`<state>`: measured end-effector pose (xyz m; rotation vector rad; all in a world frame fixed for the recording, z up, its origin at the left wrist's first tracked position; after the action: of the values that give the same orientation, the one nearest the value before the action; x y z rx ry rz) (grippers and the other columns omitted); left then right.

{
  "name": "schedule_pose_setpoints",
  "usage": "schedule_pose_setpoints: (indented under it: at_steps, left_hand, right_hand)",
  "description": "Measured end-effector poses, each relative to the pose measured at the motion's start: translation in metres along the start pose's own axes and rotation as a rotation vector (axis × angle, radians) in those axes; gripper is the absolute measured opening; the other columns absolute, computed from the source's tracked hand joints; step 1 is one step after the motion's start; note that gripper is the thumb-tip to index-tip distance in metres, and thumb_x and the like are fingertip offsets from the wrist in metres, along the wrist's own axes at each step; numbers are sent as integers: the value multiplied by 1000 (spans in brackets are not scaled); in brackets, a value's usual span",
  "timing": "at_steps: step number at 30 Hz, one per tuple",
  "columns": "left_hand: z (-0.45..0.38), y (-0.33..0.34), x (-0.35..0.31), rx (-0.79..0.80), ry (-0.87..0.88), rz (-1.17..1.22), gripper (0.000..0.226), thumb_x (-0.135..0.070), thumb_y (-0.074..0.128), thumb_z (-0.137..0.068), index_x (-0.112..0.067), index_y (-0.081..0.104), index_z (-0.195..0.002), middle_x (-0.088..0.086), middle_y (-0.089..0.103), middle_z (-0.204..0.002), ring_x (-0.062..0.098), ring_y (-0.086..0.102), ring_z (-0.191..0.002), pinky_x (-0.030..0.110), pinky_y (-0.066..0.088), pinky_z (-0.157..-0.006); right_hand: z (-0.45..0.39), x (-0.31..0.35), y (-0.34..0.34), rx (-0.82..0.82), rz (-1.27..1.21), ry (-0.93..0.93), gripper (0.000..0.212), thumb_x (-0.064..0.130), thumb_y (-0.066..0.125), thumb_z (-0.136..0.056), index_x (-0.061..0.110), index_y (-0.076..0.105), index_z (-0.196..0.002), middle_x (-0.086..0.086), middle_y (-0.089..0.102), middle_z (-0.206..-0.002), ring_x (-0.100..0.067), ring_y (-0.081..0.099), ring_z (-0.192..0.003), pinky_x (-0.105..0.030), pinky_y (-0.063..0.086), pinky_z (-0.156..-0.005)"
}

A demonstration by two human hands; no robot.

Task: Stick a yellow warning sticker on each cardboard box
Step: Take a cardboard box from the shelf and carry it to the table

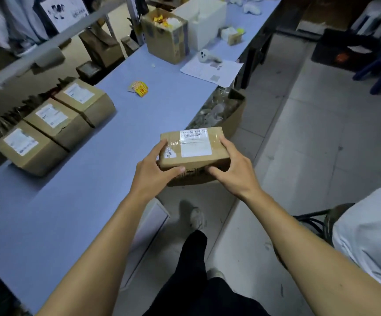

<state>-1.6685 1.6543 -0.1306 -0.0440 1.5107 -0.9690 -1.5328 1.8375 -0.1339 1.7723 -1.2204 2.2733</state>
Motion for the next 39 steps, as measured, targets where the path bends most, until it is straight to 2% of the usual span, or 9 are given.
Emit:
schedule_pose_setpoints:
  at_steps: [5,11,15,20,26,28,34,37,39]
  left_hand:
    - [-86,2,-4,-1,0,34,91,-41,84,-71,-38,34,-147,-10,52,-138,12,53,-118,39,50,-101]
    - [-173,-11,-12,-16,-22,75,89,-37,83,-73,-37,35,-148,-19,48,-122,6,52,-105,27,51,-91]
    - [-217,-24,-11,-30,-48,83,88,-37,83,-74,-37,34,-148,-18,46,-122,7,50,-106,20,49,-83]
    - [-257,-38,-4,-55,-92,103,87,-37,81,-76,-34,33,-149,-18,43,-126,6,47,-110,7,44,-69]
    - [-299,-47,14,-129,-197,166,82,-39,78,-79,-36,34,-148,-19,43,-124,6,47,-110,6,41,-66]
    - [-309,-48,16,-152,-214,160,82,-39,77,-80,-36,33,-148,-19,43,-125,5,46,-110,11,43,-72]
    - [-340,-55,33,-317,-370,209,65,-41,66,-88,-35,38,-146,-3,47,-145,11,49,-115,21,41,-85]
    - [-342,-56,43,-427,-456,259,61,-34,68,-89,-35,42,-144,-2,49,-143,10,48,-113,26,43,-89]
    - [-340,-55,53,-499,-517,321,60,-28,70,-88,-37,44,-141,-6,51,-135,10,49,-112,26,44,-88]
  right_hand:
    - [-88,1,-1,3,25,-2,87,32,76,-77,29,31,-151,5,48,-146,-14,43,-132,-33,36,-112]
    - [-185,9,6,18,31,20,87,37,76,-76,35,31,-150,7,50,-144,-13,44,-131,-34,38,-110]
    - [-236,13,19,51,27,33,87,40,75,-76,37,29,-150,7,49,-145,-16,43,-133,-41,39,-110]
    - [-289,21,38,111,37,22,86,40,75,-77,37,29,-150,9,46,-146,-15,43,-134,-39,39,-110]
    - [-352,25,63,207,68,-15,87,39,76,-78,37,29,-150,10,44,-150,-14,39,-136,-36,34,-114]
    - [-369,27,69,236,72,-28,86,39,76,-78,37,28,-150,11,42,-150,-14,38,-136,-32,33,-113]
    - [-430,36,99,408,89,-89,79,53,67,-83,36,29,-149,9,41,-152,-15,40,-136,-42,36,-112]
    - [-451,43,116,480,80,-121,63,52,54,-93,34,31,-149,6,41,-152,-17,41,-136,-43,37,-111]
    - [-462,47,129,535,82,-132,60,47,53,-95,33,32,-149,5,41,-151,-18,43,-134,-44,38,-111]
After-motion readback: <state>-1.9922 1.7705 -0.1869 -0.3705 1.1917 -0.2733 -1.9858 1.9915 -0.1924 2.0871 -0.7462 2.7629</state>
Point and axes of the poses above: each hand's wrist, its own z-axis away from the middle knuckle, its own y-axis out of the palm, x = y × z, the point moved 7 cm from there along -z, towards the middle knuckle
